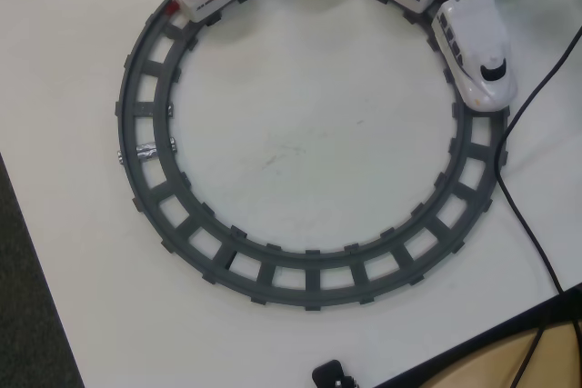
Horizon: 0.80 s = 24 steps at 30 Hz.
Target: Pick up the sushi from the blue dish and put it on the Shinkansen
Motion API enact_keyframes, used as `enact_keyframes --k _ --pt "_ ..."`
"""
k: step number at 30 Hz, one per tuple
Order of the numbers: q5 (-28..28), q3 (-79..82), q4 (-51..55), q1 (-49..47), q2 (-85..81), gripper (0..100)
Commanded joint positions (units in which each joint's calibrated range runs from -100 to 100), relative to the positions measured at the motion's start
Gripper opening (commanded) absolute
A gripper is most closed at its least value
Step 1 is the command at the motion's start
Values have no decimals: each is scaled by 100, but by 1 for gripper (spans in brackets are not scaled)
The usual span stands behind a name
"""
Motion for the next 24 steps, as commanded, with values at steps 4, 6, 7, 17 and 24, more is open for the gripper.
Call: enact_keyframes --k 4,6,7,17,24 --pt "-70 -321 -39 38 32 2" --pt "-70 -321 -39 38 7 2" --pt "-70 -321 -39 38 -26 3" --pt "-453 -303 -31 285 -1638 3" --pt "-825 -205 277 12 -3032 3"
